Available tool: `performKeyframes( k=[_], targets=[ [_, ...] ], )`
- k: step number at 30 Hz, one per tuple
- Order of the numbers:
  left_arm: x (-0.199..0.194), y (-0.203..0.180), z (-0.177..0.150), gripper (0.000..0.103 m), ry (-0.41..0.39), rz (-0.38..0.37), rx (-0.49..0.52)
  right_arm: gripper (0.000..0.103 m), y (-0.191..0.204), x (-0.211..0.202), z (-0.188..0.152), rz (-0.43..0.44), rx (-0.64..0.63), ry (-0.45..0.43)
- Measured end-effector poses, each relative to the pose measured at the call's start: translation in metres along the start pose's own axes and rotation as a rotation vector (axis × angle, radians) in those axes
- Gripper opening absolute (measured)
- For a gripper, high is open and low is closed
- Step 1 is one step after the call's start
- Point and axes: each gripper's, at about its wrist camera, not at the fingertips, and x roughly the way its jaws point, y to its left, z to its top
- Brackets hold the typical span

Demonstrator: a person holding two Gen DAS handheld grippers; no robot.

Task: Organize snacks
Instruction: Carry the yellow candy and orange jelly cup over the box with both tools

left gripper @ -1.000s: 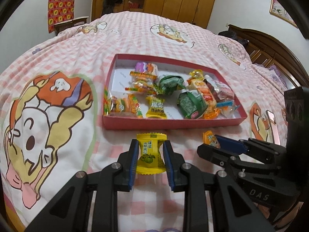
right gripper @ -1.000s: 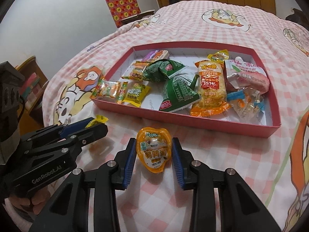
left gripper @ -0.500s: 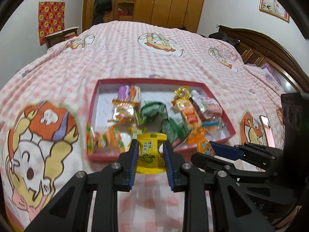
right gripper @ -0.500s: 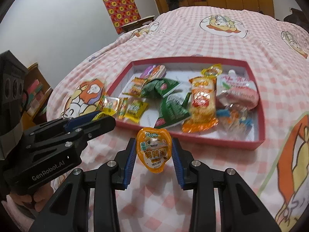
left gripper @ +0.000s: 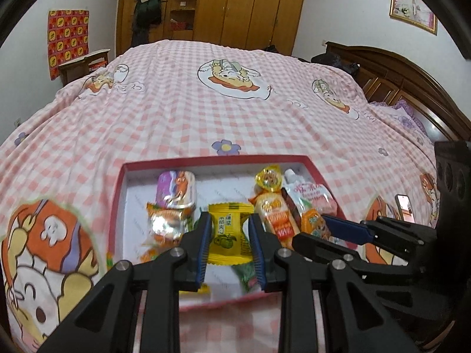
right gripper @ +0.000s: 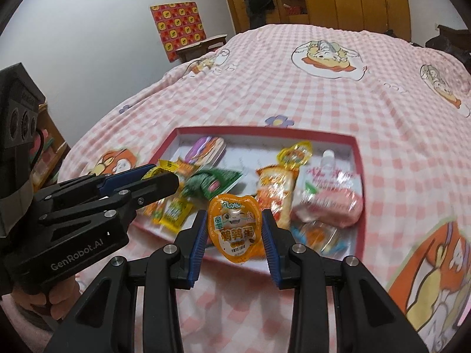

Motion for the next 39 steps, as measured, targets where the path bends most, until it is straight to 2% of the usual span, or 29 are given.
performKeyframes(
  k=[8, 16, 24, 39],
  targets=[
    [0.026, -0.005, 0.024, 0.027, -0.019, 0.000, 0.023, 0.037, -0.024, 0.012, 0.023, -0.042, 0.025, -0.017],
    [0.059, -0.005, 0.037, 0.027, -0.005, -0.012, -0.015, 0.037, -0.047, 0.032, 0.040, -0.094, 0.040, -0.024],
    [0.091, 0.001, 0.034, 0.027, 0.050, 0.001, -0.045, 0.037, -0.061, 0.055, 0.049, -0.120, 0.051, -0.013],
    [0.114, 0.009, 0.028, 0.027, 0.112, 0.028, -0.071, 0.038, -0.069, 0.070, 0.045, -0.136, 0.057, 0.007]
  ],
)
